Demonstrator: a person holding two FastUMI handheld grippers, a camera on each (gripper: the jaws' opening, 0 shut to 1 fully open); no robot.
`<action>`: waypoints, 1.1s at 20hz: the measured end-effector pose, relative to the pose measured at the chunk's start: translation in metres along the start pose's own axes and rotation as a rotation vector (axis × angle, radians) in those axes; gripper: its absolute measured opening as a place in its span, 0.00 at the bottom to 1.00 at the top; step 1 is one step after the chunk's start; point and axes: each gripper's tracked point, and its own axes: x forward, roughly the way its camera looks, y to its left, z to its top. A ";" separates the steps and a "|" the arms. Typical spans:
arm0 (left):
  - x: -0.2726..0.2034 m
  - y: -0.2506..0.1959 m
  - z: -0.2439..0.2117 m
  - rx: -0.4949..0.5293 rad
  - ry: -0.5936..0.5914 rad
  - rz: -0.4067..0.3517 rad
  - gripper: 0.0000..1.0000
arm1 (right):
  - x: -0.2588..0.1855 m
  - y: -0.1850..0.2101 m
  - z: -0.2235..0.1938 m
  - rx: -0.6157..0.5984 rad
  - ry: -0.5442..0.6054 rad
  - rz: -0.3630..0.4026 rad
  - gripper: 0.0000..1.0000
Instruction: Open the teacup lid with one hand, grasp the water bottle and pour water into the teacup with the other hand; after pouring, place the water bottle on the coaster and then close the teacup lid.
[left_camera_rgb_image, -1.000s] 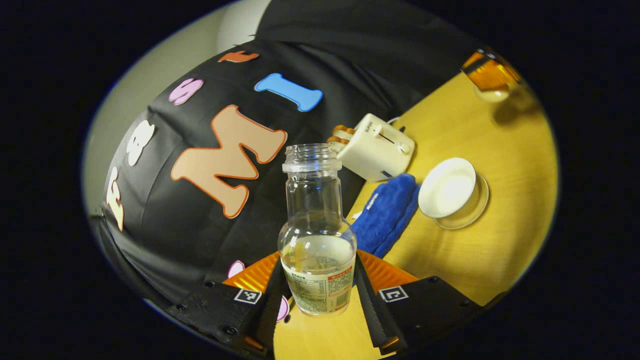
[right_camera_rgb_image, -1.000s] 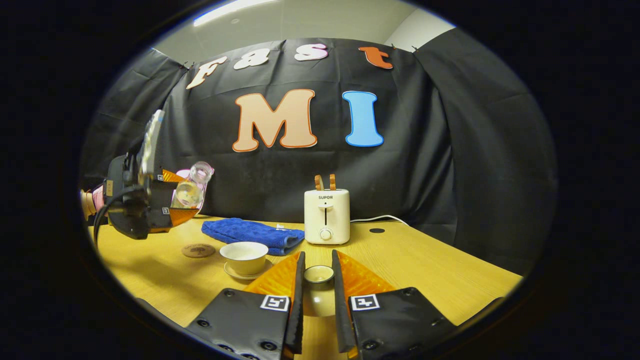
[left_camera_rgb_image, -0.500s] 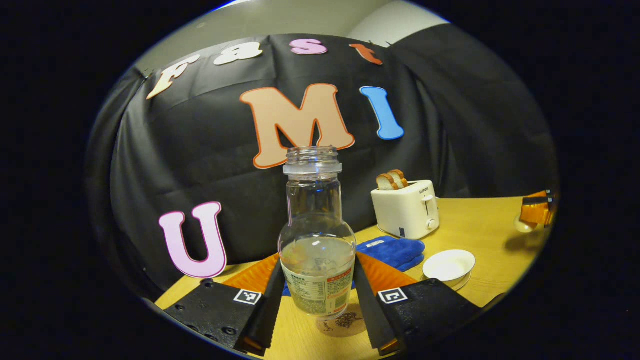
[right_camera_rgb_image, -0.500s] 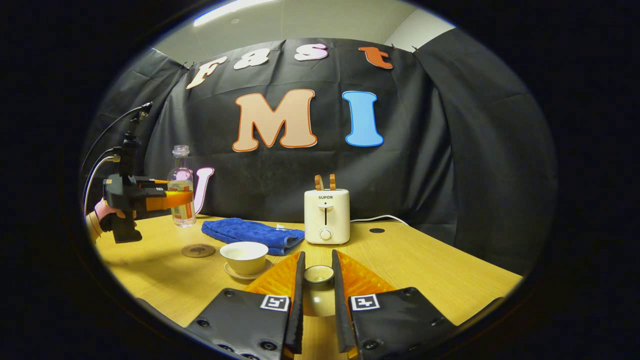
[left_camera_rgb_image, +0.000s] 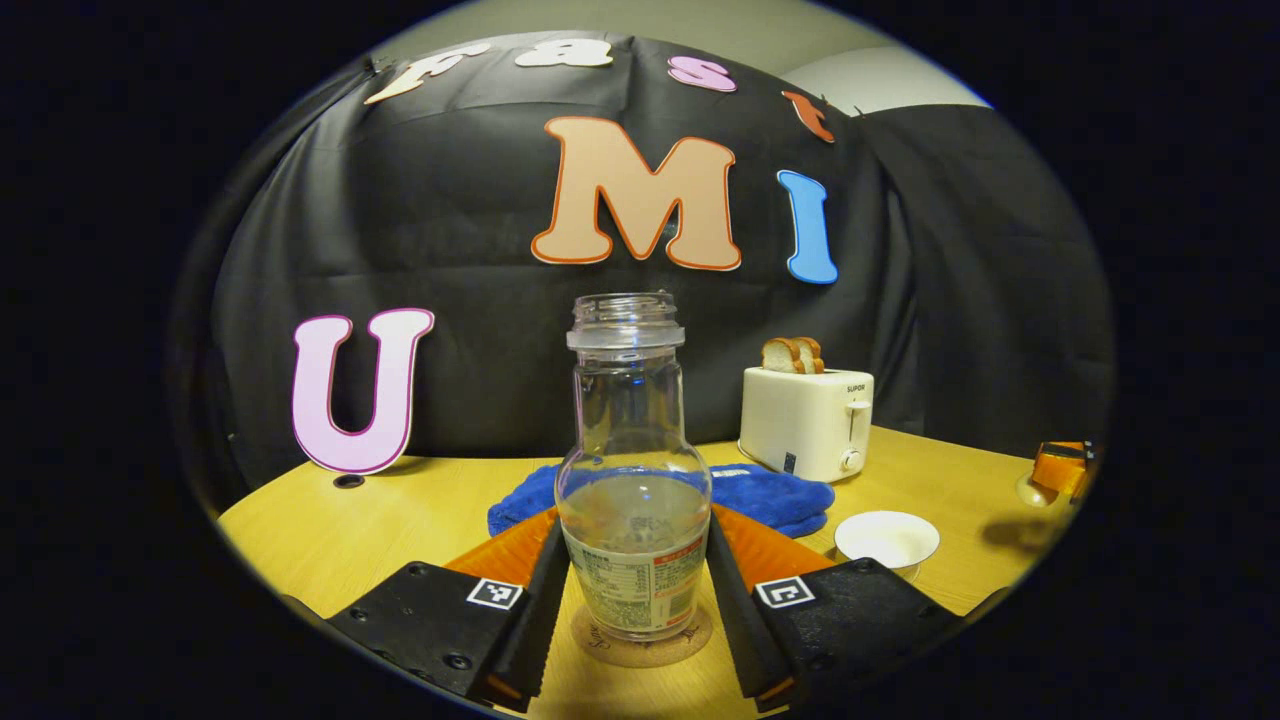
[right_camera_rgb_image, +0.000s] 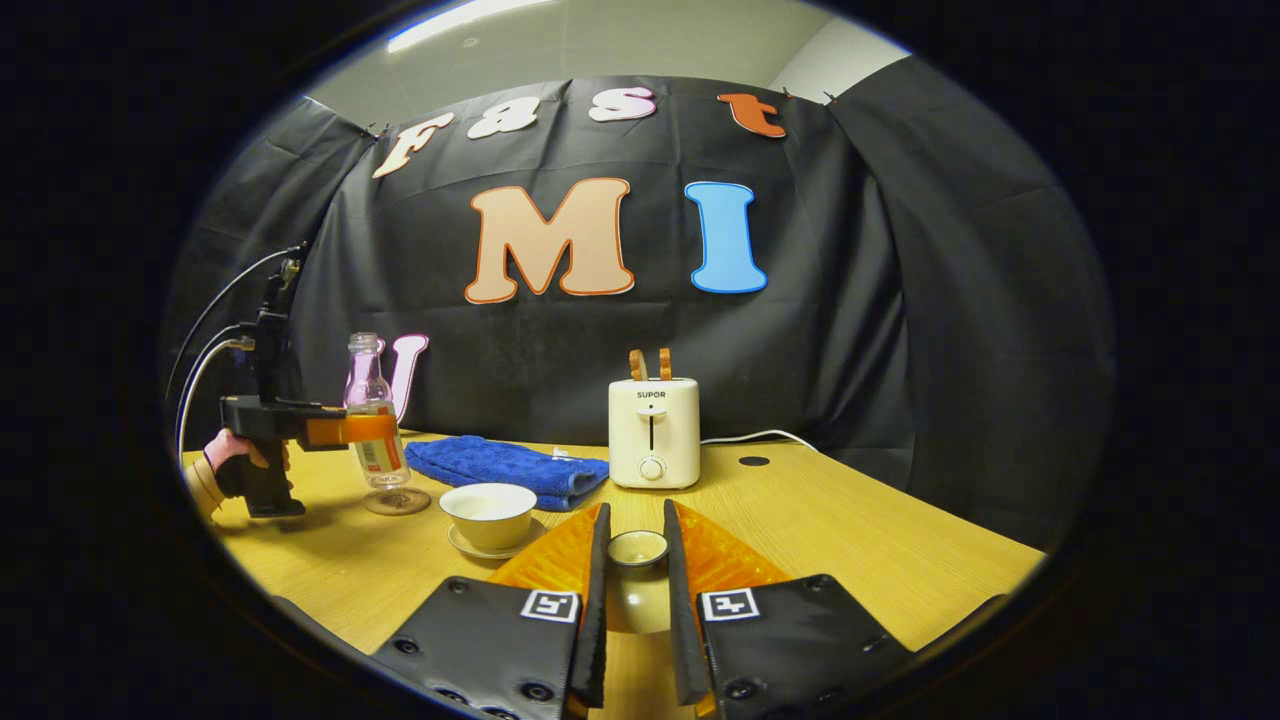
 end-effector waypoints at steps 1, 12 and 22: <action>0.000 -0.001 -0.004 0.005 0.015 -0.004 0.69 | 0.000 0.000 0.000 0.000 0.000 0.000 0.30; 0.007 -0.001 -0.025 -0.030 0.060 -0.018 0.72 | 0.000 0.000 0.000 -0.001 -0.001 -0.001 0.31; -0.002 0.003 -0.029 -0.058 0.063 -0.014 0.93 | 0.000 0.000 0.000 -0.001 -0.001 -0.003 0.30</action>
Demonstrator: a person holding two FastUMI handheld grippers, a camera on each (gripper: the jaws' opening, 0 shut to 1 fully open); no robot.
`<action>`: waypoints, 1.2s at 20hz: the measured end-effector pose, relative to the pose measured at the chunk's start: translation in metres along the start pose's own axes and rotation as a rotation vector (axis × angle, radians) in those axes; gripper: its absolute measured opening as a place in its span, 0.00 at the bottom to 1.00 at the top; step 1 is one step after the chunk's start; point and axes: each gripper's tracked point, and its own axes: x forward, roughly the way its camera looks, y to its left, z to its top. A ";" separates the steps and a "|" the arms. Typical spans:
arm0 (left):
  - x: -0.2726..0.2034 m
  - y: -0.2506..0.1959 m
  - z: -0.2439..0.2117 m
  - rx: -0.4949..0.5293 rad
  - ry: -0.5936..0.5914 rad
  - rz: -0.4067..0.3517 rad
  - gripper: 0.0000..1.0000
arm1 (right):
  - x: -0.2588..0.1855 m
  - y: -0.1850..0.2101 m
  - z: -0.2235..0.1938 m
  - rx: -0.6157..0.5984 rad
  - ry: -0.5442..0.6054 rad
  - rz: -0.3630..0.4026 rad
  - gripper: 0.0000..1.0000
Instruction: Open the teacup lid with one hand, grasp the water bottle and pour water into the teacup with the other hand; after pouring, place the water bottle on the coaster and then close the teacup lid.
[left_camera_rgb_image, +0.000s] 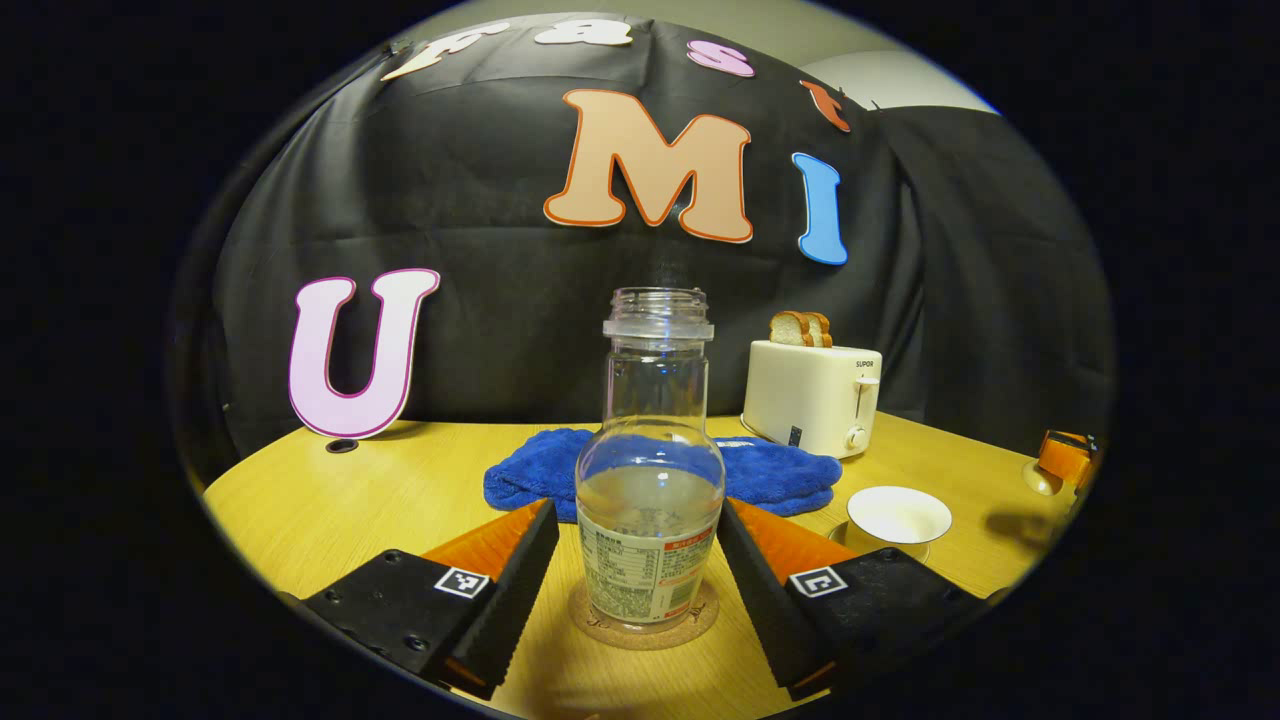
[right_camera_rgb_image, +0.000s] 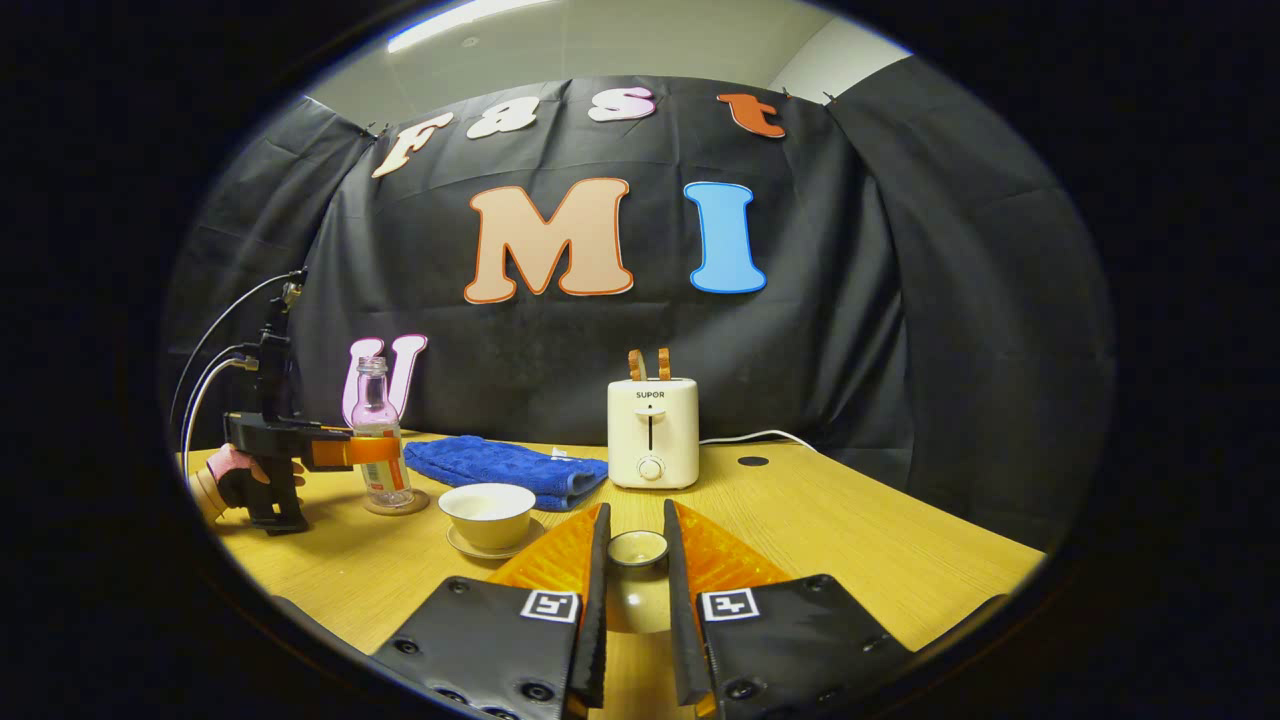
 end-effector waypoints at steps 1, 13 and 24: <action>-0.002 0.001 0.001 -0.004 -0.001 0.002 0.94 | 0.000 0.000 0.000 0.000 0.000 0.000 0.30; -0.045 -0.007 0.007 0.083 -0.083 0.043 0.95 | 0.006 0.020 -0.003 0.002 0.014 0.088 0.30; -0.092 -0.020 0.008 0.078 -0.137 0.059 0.94 | 0.077 0.105 -0.006 0.011 0.013 0.300 0.30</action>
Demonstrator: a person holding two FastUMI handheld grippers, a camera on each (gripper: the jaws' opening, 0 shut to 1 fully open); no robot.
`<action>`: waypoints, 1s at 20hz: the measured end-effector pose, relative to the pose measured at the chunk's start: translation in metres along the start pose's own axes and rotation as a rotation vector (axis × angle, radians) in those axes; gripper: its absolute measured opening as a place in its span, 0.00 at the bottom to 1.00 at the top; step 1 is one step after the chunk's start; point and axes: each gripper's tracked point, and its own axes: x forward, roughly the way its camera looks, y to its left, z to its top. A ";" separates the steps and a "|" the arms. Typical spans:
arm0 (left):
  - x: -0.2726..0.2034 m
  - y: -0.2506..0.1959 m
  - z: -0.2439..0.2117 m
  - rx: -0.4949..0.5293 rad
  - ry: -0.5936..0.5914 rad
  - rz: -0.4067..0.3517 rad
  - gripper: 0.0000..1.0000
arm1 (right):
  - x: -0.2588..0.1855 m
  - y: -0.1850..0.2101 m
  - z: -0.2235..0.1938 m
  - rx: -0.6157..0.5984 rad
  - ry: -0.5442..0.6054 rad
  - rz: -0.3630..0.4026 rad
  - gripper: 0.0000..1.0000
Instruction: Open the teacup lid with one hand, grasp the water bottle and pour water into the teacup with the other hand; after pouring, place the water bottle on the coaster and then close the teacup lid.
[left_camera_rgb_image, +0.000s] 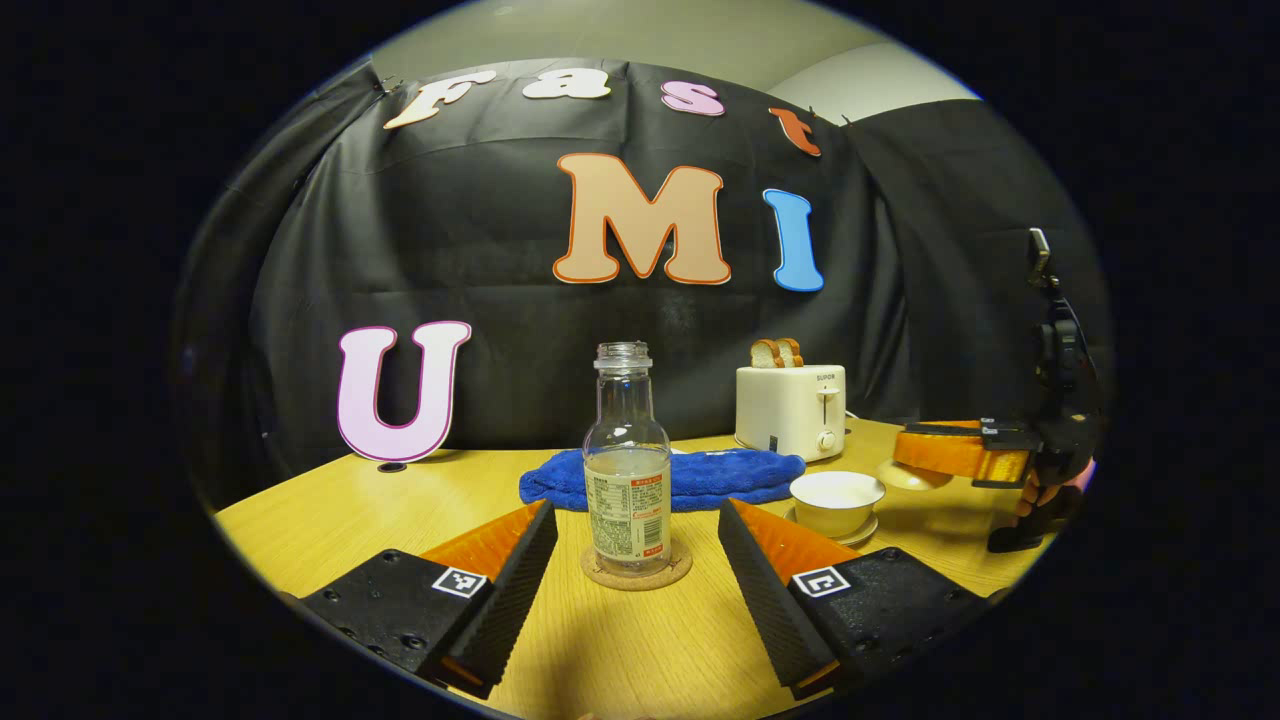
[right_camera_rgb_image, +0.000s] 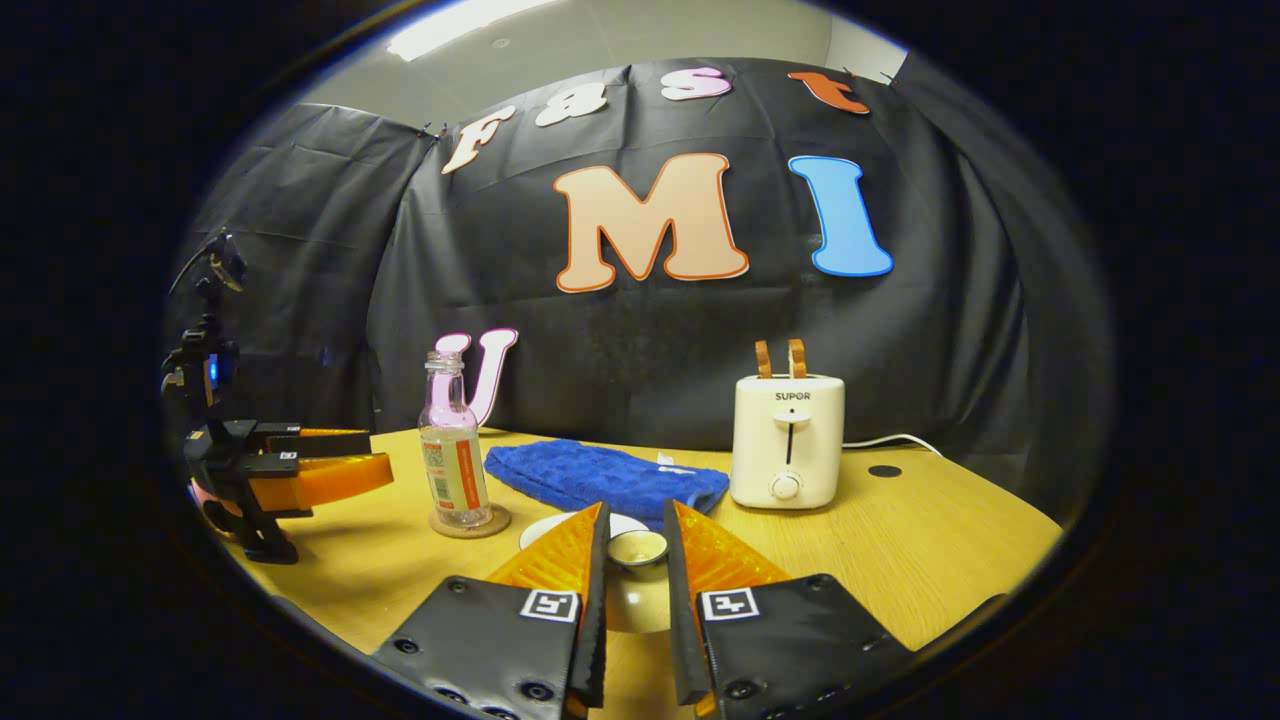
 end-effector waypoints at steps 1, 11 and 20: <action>-0.003 0.001 0.001 -0.005 -0.002 0.003 0.94 | 0.006 0.003 -0.002 0.001 0.005 0.009 0.30; -0.015 0.012 0.000 -0.009 0.002 0.065 0.94 | 0.050 0.034 -0.013 -0.013 0.071 0.083 0.30; -0.016 0.010 0.001 -0.008 0.003 0.056 0.94 | 0.056 0.036 -0.026 -0.031 0.155 0.085 0.30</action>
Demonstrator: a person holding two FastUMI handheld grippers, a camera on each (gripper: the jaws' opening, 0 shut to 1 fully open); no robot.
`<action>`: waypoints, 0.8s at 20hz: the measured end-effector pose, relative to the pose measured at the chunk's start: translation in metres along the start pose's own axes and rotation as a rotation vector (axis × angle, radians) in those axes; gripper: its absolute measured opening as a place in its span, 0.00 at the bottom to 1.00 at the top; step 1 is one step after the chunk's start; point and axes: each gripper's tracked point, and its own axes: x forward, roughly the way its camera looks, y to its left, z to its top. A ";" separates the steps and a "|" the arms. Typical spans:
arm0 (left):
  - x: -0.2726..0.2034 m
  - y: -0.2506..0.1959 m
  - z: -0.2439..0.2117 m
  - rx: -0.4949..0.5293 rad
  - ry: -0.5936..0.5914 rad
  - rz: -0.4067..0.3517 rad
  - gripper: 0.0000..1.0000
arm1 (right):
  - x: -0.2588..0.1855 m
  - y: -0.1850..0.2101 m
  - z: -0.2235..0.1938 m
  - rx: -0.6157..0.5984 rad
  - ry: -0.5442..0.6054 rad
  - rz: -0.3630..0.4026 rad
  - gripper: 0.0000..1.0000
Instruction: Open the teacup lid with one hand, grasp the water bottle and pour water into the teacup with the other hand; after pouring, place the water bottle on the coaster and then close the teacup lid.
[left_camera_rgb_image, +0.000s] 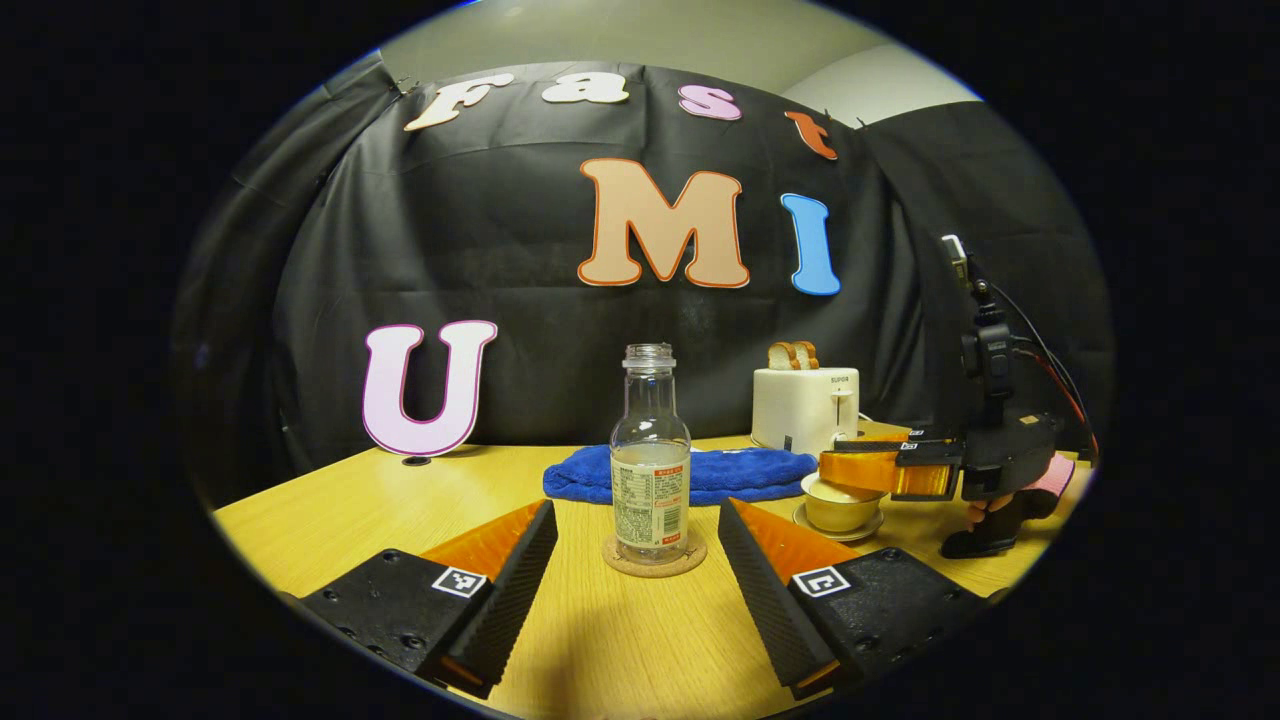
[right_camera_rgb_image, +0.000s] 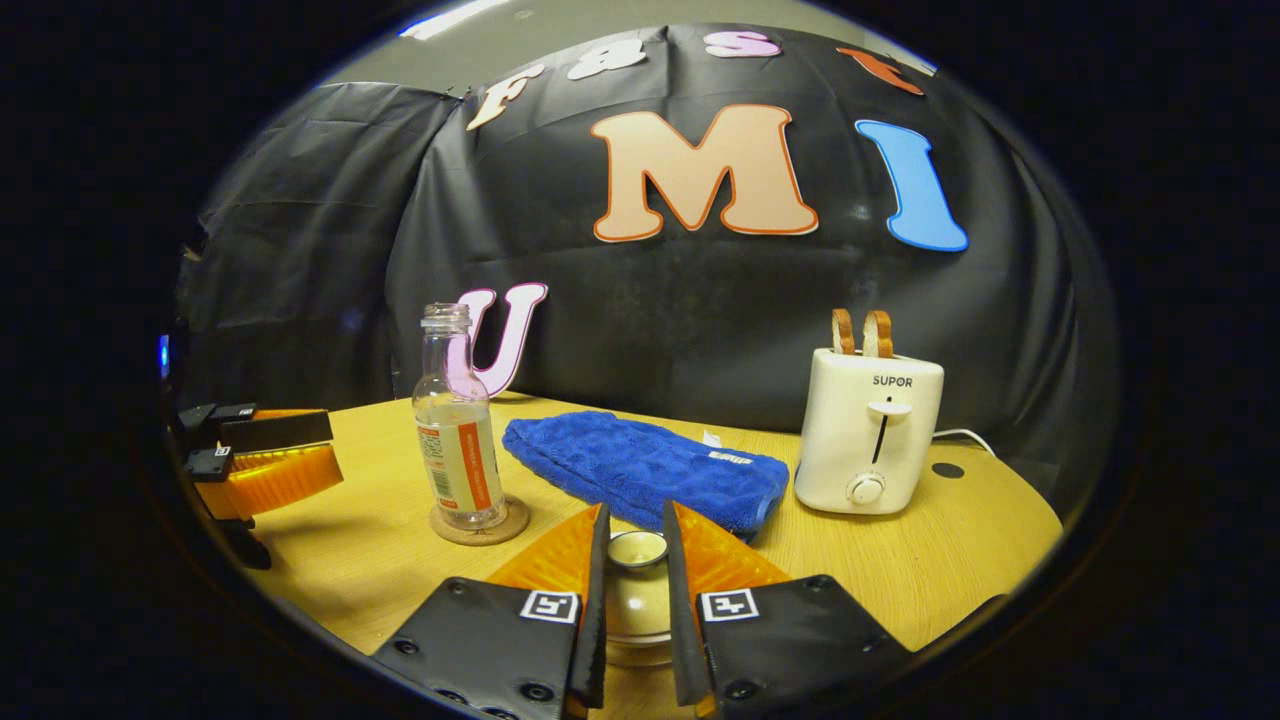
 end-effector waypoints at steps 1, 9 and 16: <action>0.001 0.000 0.000 0.000 0.001 0.000 0.94 | 0.000 -0.001 0.000 0.015 0.007 0.002 0.36; 0.000 0.000 0.001 0.000 0.001 0.000 0.94 | -0.006 0.007 0.001 -0.019 -0.001 0.032 0.74; 0.000 -0.002 0.000 0.000 -0.001 -0.004 0.94 | -0.023 -0.002 0.010 0.016 -0.073 -0.008 0.93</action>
